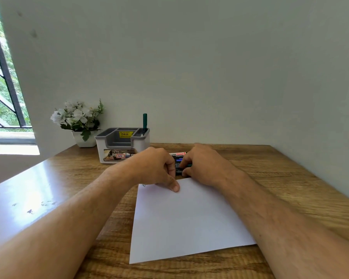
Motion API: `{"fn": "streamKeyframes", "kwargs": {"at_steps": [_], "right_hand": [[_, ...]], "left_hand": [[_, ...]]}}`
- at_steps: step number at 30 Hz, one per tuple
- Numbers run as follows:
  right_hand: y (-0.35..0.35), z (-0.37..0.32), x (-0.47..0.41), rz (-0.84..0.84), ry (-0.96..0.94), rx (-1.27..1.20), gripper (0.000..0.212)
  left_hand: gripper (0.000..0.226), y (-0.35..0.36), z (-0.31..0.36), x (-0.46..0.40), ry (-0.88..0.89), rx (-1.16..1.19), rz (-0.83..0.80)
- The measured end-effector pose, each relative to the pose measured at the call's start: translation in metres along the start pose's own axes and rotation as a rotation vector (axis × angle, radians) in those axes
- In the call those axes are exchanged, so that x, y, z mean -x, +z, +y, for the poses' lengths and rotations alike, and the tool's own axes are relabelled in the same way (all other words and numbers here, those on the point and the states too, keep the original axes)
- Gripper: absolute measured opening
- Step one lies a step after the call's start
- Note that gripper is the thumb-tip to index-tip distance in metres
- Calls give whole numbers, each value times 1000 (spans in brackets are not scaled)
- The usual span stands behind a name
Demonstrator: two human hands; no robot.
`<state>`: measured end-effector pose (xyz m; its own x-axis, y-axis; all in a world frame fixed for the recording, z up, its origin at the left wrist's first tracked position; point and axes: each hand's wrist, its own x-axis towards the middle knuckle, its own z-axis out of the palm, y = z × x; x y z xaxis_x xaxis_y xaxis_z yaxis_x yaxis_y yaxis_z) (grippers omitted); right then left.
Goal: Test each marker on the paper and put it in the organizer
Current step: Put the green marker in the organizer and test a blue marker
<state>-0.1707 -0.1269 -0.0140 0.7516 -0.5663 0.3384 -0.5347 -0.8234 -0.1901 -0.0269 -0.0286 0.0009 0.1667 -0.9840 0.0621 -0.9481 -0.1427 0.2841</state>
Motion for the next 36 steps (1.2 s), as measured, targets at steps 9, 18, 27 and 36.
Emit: {"fn": "streamKeyframes", "kwargs": {"at_steps": [9, 18, 27, 36], "right_hand": [[9, -5, -5, 83, -87, 81, 14], [-1, 0, -11, 404, 66, -514, 4], [-18, -14, -5, 373, 257, -1538, 8], [-21, -13, 2, 241, 294, -1448, 16]], "left_hand": [[29, -1, -4, 0, 17, 36, 64], [26, -19, -8, 5, 3, 280, 497], [24, -16, -13, 3, 6, 499, 451], [19, -17, -25, 7, 3, 1396, 456]]}}
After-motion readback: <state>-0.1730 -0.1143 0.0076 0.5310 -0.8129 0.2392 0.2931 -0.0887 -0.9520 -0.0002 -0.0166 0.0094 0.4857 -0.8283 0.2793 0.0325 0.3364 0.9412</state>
